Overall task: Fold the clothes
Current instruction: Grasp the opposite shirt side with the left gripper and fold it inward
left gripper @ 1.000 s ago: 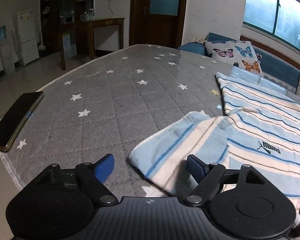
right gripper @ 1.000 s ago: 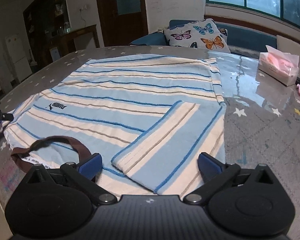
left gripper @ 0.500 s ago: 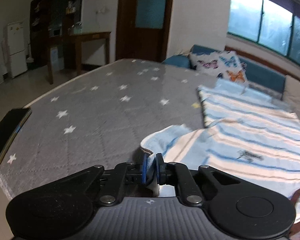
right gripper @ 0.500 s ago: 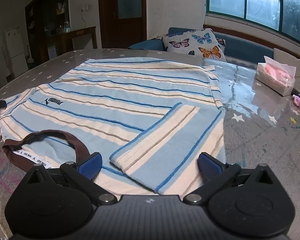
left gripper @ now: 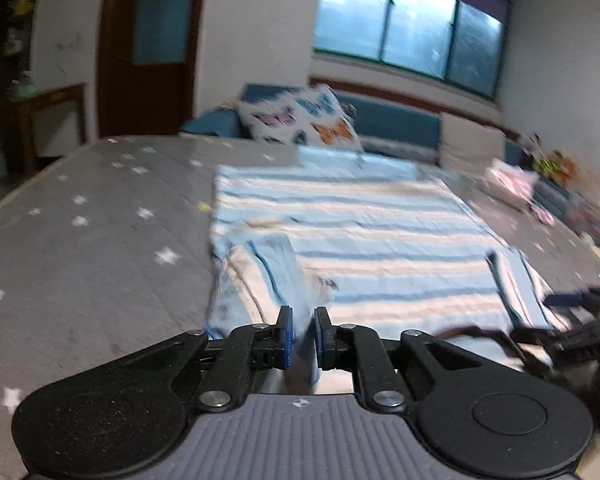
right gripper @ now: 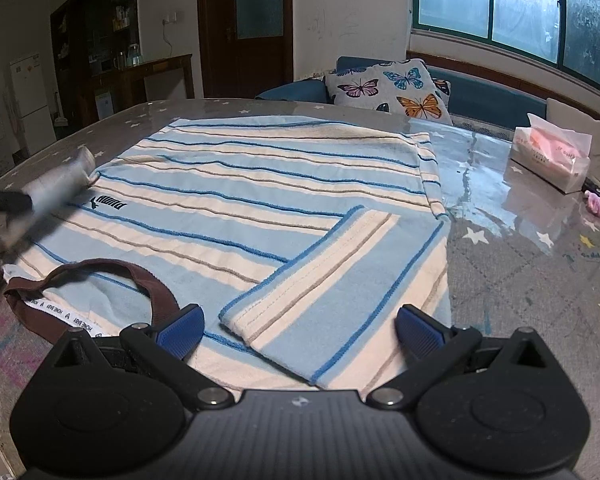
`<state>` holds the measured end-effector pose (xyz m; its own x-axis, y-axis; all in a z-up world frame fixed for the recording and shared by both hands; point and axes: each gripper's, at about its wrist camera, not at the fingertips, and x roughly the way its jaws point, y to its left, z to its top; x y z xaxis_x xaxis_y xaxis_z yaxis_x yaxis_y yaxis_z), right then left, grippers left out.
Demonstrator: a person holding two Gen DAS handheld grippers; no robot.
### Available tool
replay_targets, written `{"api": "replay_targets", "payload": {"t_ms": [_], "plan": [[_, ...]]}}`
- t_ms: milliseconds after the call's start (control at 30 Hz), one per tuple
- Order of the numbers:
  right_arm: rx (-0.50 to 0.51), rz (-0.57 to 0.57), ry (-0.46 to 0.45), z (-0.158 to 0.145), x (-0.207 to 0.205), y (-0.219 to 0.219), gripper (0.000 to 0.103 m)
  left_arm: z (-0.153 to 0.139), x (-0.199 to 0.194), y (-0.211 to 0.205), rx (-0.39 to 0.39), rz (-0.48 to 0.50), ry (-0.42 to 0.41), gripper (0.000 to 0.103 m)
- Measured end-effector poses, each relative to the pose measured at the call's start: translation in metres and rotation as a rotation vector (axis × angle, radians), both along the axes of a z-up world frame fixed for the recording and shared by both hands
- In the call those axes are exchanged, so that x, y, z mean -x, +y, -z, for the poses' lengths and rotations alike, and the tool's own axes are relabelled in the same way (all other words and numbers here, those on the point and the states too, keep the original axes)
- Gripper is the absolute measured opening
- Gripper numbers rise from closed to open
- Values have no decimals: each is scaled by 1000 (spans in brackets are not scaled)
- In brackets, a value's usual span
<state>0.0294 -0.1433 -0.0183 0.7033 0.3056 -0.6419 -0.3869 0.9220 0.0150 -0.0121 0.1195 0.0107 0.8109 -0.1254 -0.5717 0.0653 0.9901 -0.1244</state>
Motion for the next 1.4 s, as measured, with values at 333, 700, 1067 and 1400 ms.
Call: {"api": "replay_targets", "payload": {"t_ms": [333,700,1067,1400], "plan": [[4,-1,-2,0,0,0,103,-11,-20,17,-72,-42,-26,37],[6,0,-3,0,0,1,103,16,-67,17,-244,-27,60,36],[6,-1,-3,0,0,1,103,20,-90,4,-297,-3,47,38],[11,0,-1,1,0,2,103,17,-61,-6,-342,53,12,62]]}}
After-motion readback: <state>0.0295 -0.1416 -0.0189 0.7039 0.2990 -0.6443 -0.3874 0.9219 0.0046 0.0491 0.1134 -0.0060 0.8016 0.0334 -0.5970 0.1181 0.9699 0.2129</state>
